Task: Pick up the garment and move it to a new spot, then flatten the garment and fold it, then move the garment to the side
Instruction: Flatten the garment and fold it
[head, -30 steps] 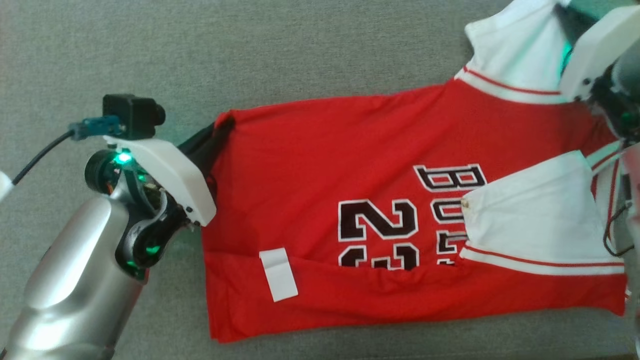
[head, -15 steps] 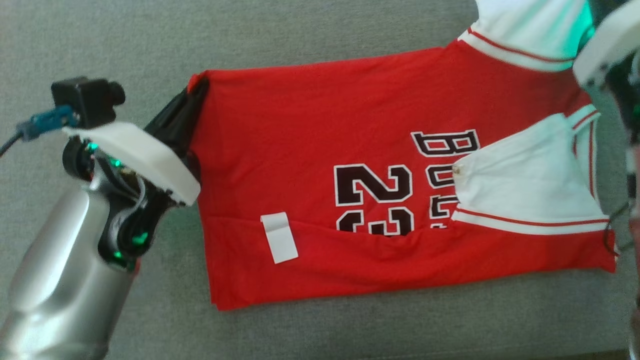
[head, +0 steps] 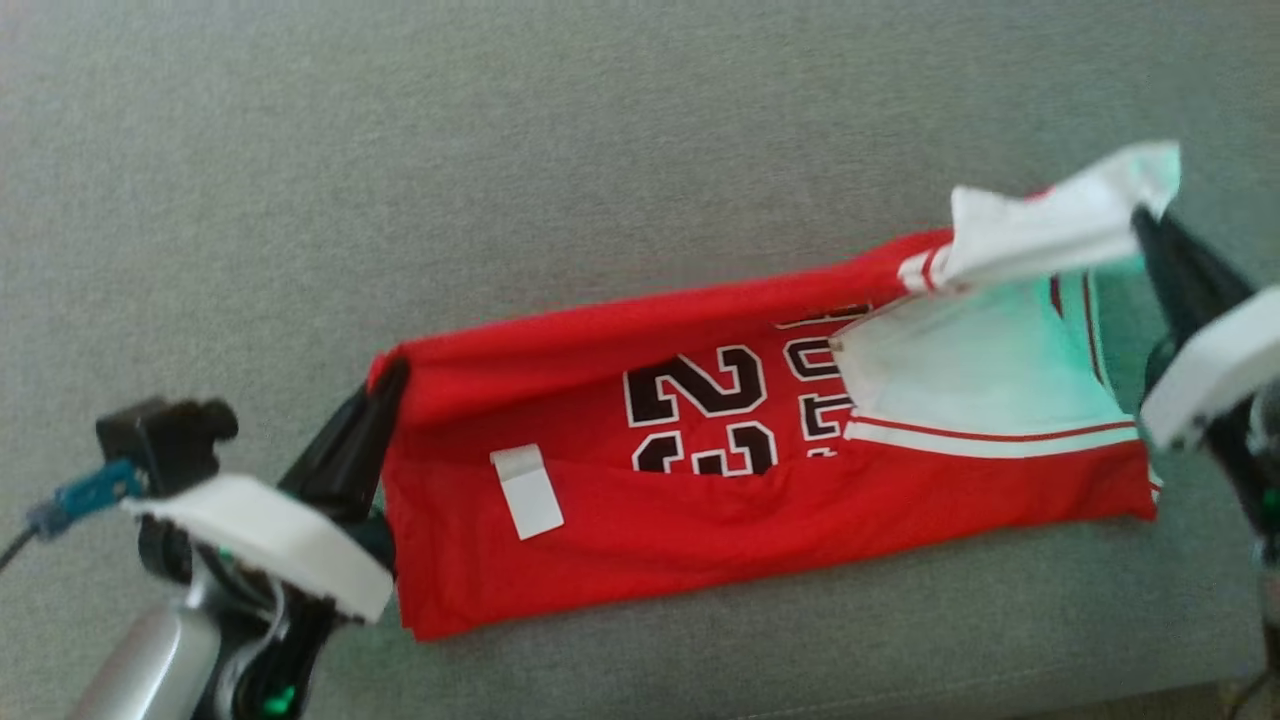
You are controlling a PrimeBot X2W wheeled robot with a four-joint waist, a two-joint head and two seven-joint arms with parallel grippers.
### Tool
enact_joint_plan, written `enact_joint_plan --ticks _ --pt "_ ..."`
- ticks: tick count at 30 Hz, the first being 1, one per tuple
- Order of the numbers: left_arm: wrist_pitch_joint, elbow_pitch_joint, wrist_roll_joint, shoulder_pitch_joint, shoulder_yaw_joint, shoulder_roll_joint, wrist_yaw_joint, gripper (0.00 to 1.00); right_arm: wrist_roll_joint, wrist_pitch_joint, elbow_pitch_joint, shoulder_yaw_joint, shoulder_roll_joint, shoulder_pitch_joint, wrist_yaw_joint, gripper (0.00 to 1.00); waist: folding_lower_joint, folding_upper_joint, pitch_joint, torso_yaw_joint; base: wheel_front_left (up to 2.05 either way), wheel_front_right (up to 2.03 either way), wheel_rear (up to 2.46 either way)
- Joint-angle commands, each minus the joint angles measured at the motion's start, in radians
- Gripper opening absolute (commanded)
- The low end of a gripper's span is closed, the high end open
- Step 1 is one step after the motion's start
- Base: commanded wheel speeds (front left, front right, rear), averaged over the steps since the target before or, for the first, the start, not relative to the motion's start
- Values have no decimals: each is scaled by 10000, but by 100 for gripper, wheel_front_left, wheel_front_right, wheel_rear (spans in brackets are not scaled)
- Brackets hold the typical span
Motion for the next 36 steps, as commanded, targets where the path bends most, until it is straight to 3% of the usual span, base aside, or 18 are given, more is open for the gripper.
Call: enact_joint_plan --ticks 1,6,10,11,12,13,17,19,24,29,36 --pt "-136 -403 -33 -144 524 301 57 0 46 62 -490 20 -84 87 75 0 2 0 -79 -84 0 0 0" --pt "-331 -496 -179 651 485 214 148 0 -32 273 -1048 -132 415 1166 75 0 2 0 -176 -208 0 0 0" --pt "-363 -329 -57 869 299 177 192 0 -137 349 -923 61 443 1428 75 0 2 0 -154 -258 0 0 0" --pt "-377 -281 -38 929 263 139 240 24 -174 352 -919 105 437 1466 75 38 2 0 -153 -267 0 0 0" --pt "-385 -234 10 998 199 133 252 50 -228 384 -921 136 420 1505 75 100 2 0 -159 -275 0 0 0" --pt "-440 -170 143 1066 144 160 277 100 -278 419 -931 130 388 1533 75 100 2 0 -172 -281 0 0 0" --pt "-1115 195 914 1465 108 219 577 100 -122 854 -1347 314 57 1740 75 100 2 0 -359 -325 0 0 0" --pt "-1944 253 1428 1660 358 247 771 100 248 1240 -1821 340 -182 1922 75 100 2 0 -457 -334 0 0 0" --pt "-4366 104 1822 1944 1294 -428 1138 100 474 1758 -2380 -757 -153 1901 75 100 2 0 -510 -242 0 0 0" --pt "-5365 507 2702 1792 1158 -693 1164 100 21 2183 -1764 -940 209 1588 75 100 2 0 -406 -32 0 0 0" --pt "-5727 1097 4433 1526 1337 -1832 1121 100 -734 2470 -17 -684 481 768 75 100 2 0 -148 310 0 0 0"
